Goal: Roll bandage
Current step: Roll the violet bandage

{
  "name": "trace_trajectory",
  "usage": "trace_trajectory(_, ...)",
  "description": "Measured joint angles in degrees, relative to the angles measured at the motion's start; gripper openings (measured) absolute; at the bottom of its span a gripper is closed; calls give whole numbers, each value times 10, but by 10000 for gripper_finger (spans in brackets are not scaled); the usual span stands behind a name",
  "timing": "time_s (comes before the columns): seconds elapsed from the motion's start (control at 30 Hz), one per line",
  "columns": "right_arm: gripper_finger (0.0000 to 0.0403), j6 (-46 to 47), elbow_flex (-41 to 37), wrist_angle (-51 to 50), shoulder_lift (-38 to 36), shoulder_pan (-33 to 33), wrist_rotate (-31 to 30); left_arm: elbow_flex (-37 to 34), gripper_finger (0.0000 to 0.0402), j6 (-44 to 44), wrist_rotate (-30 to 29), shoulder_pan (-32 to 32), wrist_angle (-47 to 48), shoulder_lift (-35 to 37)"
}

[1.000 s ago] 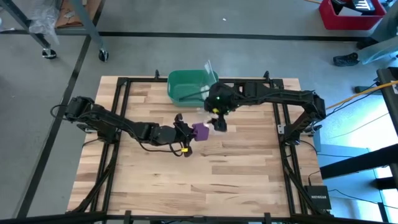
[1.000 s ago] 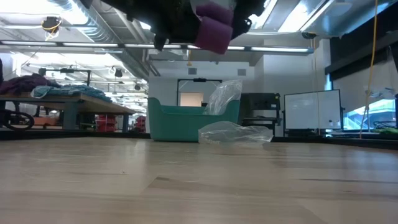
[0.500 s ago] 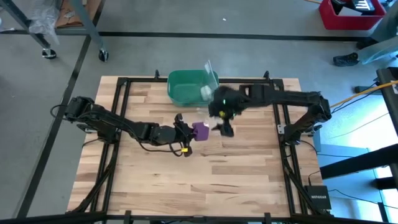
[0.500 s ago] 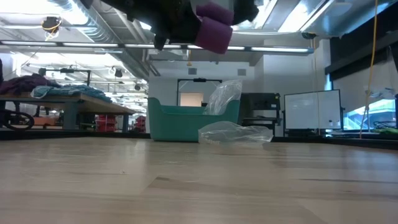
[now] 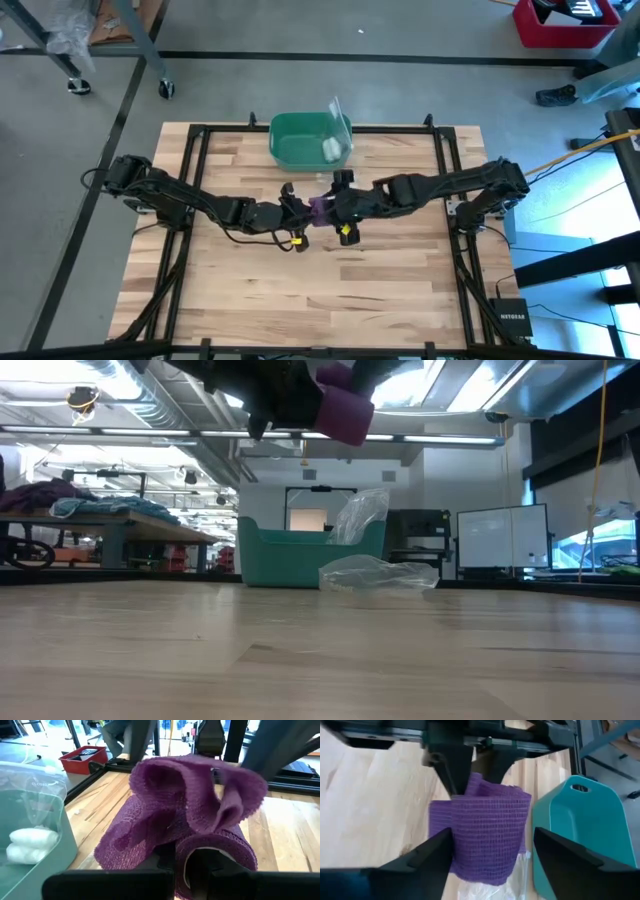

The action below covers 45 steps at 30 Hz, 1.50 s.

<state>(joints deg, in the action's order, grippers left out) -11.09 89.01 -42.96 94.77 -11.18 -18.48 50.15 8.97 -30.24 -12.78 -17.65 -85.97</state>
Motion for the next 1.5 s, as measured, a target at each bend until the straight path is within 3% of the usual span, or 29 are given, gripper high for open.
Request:
trace_trajectory(0.13,202,-28,0,10,4,-1,-4,0,15,-6,-2,-6,0,0)
trace_trajectory(0.33,33,-59,2,-6,-7,0,-25,0,15,-49,-2,-22,-2,0)
trace_trajectory(0.4,14,-72,2,-9,-22,0,-27,0,15,-65,0,-29,-2,0)
trace_trajectory(0.53,29,-77,3,-11,-55,21,-31,2,15,-110,20,-52,5,0)
trace_trajectory(0.67,10,-83,3,-27,-72,76,-24,12,15,-155,89,-79,6,1)
trace_trajectory(0.83,19,-83,-15,-22,-72,155,71,43,15,-139,174,-106,47,11)
trace_trajectory(1.1,32,-22,-109,65,-68,211,235,91,15,-111,124,-131,124,27)
trace_trajectory(1.2,59,-9,-122,61,-66,209,242,95,15,-108,98,-132,132,34)
trace_trajectory(1.33,124,-8,-120,48,-69,210,245,96,15,-105,86,-130,131,45)
trace_trajectory(1.5,209,-5,-58,-38,-72,210,248,96,15,-105,78,-124,132,50)
